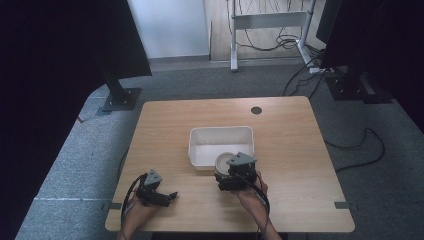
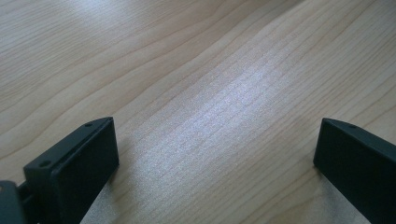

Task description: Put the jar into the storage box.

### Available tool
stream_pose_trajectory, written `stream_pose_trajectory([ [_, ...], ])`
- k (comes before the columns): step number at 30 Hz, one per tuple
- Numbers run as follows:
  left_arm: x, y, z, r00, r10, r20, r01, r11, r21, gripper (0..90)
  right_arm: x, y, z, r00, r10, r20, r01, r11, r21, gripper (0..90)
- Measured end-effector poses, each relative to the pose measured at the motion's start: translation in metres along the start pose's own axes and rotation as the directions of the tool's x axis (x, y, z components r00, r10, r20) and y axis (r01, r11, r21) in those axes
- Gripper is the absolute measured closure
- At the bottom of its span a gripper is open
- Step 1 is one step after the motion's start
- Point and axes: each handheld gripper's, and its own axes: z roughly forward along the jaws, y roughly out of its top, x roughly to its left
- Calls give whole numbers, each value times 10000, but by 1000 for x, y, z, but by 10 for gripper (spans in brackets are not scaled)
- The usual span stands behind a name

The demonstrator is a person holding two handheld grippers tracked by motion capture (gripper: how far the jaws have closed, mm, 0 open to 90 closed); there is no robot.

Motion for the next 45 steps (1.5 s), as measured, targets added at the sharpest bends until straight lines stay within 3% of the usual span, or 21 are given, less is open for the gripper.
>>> stream_pose_trajectory([
  [30,0,0,0,10000,34,20,-34,10000,2,0,-19,26,36,9985,221,497,-213,9997,-153,90],
  [45,0,0,0,10000,26,20,-26,10000,-10,0,-20,37,61,9976,257,649,-245,9995,-188,90],
])
